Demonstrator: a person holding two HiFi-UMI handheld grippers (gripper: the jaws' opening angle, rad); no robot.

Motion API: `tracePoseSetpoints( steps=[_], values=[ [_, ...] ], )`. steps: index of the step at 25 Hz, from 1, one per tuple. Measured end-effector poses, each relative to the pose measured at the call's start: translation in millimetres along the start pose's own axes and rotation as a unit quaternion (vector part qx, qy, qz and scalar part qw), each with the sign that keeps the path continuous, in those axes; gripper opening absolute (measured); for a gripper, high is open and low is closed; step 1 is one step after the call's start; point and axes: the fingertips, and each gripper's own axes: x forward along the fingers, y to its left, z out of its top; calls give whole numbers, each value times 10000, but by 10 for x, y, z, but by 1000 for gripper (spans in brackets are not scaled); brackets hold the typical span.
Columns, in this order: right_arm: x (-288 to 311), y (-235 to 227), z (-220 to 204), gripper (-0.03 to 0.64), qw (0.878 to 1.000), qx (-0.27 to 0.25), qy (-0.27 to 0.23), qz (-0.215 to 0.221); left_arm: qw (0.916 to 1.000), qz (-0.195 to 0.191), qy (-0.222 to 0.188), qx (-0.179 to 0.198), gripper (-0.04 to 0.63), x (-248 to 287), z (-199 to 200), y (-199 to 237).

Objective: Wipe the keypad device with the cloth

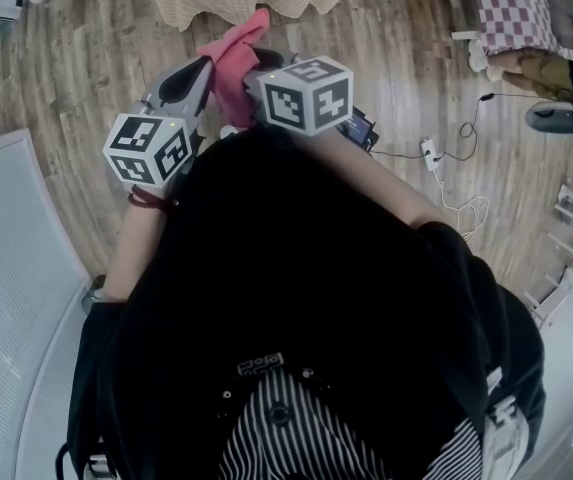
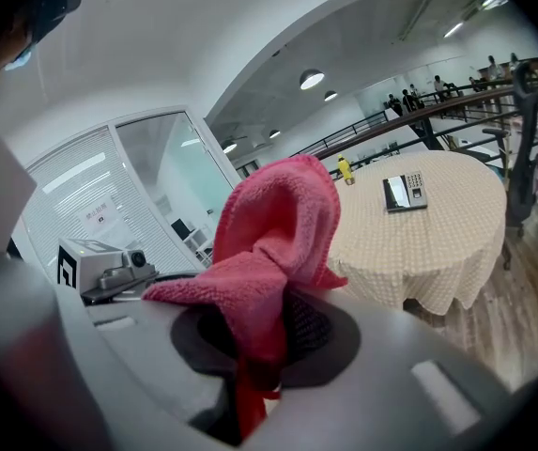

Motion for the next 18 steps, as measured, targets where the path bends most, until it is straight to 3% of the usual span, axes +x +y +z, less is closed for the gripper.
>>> tracePoseSetpoints(
  steps=[12, 18],
  values=[
    [327, -960, 823, 64, 9998, 21, 68, 174, 9997, 134, 137, -137, 0, 1094, 547, 414],
    [475, -1435, 1547, 64, 9995, 91, -4, 308, 9997, 192, 182, 0, 0, 1693, 1131, 649]
  ],
)
